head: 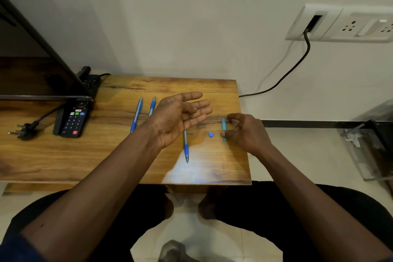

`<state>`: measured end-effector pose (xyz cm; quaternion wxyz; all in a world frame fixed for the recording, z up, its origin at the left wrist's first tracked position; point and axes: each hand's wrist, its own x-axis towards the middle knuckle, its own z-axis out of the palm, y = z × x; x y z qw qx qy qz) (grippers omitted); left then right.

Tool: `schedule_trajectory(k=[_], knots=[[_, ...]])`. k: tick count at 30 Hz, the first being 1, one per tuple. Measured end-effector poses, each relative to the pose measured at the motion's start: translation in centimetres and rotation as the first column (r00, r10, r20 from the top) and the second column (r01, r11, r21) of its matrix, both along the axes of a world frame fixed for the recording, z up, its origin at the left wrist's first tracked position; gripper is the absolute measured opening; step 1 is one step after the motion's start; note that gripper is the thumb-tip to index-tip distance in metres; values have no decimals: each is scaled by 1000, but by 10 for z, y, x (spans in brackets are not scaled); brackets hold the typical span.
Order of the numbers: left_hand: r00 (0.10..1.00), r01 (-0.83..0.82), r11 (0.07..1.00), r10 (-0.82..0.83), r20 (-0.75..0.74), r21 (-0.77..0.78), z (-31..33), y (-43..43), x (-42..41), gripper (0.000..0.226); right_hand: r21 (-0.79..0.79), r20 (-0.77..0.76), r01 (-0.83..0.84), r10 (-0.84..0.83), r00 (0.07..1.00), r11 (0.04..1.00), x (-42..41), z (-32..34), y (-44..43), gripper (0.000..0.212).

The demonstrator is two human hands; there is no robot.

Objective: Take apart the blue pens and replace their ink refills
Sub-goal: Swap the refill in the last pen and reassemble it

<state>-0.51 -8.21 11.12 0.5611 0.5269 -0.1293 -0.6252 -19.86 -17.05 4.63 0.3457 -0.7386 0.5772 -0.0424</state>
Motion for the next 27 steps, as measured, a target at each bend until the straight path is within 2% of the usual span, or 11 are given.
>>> schedule_trajectory(k=[3, 5, 7, 9, 13, 16, 21, 25, 27], knots=[[995, 72, 997, -69, 68, -41, 1, 2, 1, 45, -140, 81, 59, -48, 996, 988, 3, 10, 3, 46], [988, 114, 992, -106, 108, -63, 2, 3, 2, 47, -126, 257, 124, -88, 962, 984, 10, 25, 4, 27], [981, 149, 985, -136, 135, -88, 4, 5, 3, 48, 87, 463, 128, -154, 873, 988, 18, 43, 4, 17], [973, 180, 977, -160, 163, -118, 5, 7, 5, 48, 313, 561, 25, -206, 802, 949, 23, 58, 5, 20], [962, 184, 968, -143, 231, -169, 4, 11, 10, 54, 504, 596, -77, -282, 752, 860, 27, 69, 7, 29], [947, 194, 958, -126, 295, -212, 3, 13, 13, 61, 570, 555, -98, -295, 778, 815, 27, 73, 7, 34], [918, 222, 942, -114, 379, -254, 2, 15, 15, 66, 592, 562, -195, -227, 796, 782, 33, 72, 10, 25], [906, 240, 938, -123, 406, -251, 2, 18, 17, 67, 586, 571, -220, -205, 795, 780, 38, 71, 10, 39], [904, 249, 936, -132, 407, -250, 1, 18, 18, 67, 572, 575, -223, -192, 795, 789, 39, 70, 9, 33]])
